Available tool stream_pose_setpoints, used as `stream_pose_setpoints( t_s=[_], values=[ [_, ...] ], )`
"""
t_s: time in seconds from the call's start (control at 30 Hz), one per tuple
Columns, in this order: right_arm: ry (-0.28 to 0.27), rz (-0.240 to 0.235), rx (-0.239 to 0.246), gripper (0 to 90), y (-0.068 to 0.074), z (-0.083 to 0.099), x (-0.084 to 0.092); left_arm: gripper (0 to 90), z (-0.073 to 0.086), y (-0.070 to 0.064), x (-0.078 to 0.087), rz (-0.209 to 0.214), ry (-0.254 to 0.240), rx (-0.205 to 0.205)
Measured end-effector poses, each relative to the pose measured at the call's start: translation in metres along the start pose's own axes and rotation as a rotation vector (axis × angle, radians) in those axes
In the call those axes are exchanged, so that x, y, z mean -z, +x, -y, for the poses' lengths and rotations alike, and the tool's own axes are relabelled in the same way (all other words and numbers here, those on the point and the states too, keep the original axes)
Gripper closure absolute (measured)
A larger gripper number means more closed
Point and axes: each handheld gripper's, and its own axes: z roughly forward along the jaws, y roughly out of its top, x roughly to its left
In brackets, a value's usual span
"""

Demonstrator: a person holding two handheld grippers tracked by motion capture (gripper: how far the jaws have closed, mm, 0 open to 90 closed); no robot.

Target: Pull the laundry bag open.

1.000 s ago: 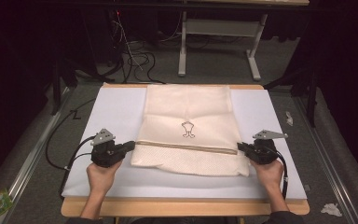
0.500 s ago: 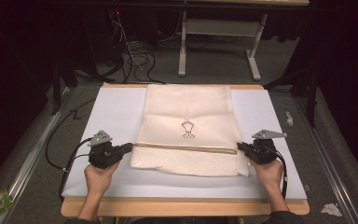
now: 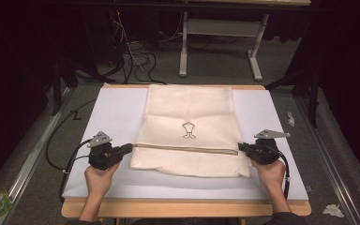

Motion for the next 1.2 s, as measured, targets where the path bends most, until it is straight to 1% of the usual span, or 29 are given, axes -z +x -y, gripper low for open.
stream_pose_setpoints(
  t_s=[0.07,0.1,0.2,0.33,0.4,0.47,0.5,0.53,0.63,0.73,0.8,0.9,1.0,1.1,1.2],
  values=[
    [0.006,-0.004,-0.012,88.4,0.002,0.0,0.001,87.0,0.0,-0.001,0.0,0.0,0.001,0.004],
    [0.009,-0.003,-0.004,88.4,0.002,-0.001,0.001,87.0,0.001,-0.001,0.0,-0.001,0.004,0.001],
    [0.019,-0.004,-0.019,88.3,0.002,-0.001,0.001,87.0,0.003,-0.003,-0.001,0.0,0.013,-0.007],
    [0.019,-0.01,-0.014,88.1,0.002,0.001,0.002,86.9,0.005,-0.005,0.001,-0.001,0.009,-0.016],
    [0.028,-0.009,-0.009,87.9,0.002,0.003,0.001,86.9,0.007,-0.006,0.001,-0.005,0.008,-0.02],
    [0.038,-0.012,-0.004,87.9,0.003,0.006,0.0,86.9,0.009,-0.008,0.002,-0.007,0.011,-0.016],
    [0.035,-0.016,-0.015,87.9,0.003,0.008,0.0,86.9,0.009,-0.009,0.002,-0.003,0.014,-0.017],
    [0.028,-0.017,-0.014,87.8,0.003,0.009,0.0,86.9,0.009,-0.01,0.003,0.002,0.019,-0.017],
    [0.031,-0.027,-0.029,87.5,0.001,0.015,0.001,86.9,0.01,-0.012,0.004,0.01,0.025,-0.016],
    [0.035,-0.02,-0.036,86.5,-0.002,0.016,-0.001,86.9,0.013,-0.015,0.001,0.0,0.044,-0.029],
    [0.032,-0.013,-0.031,86.5,-0.003,0.016,-0.002,86.8,0.015,-0.017,0.0,-0.005,0.059,-0.031],
    [0.035,-0.008,-0.025,86.4,-0.002,0.016,-0.003,86.8,0.015,-0.017,0.0,-0.007,0.068,-0.041],
    [0.046,-0.008,-0.029,86.3,-0.002,0.019,-0.004,86.8,0.017,-0.018,0.0,-0.01,0.07,-0.041],
    [0.042,-0.005,-0.029,85.9,-0.002,0.02,-0.005,86.8,0.02,-0.019,-0.002,-0.013,0.083,-0.032],
    [0.045,-0.001,-0.028,85.7,-0.002,0.02,-0.005,86.8,0.022,-0.02,-0.002,-0.022,0.092,-0.042]
  ],
)
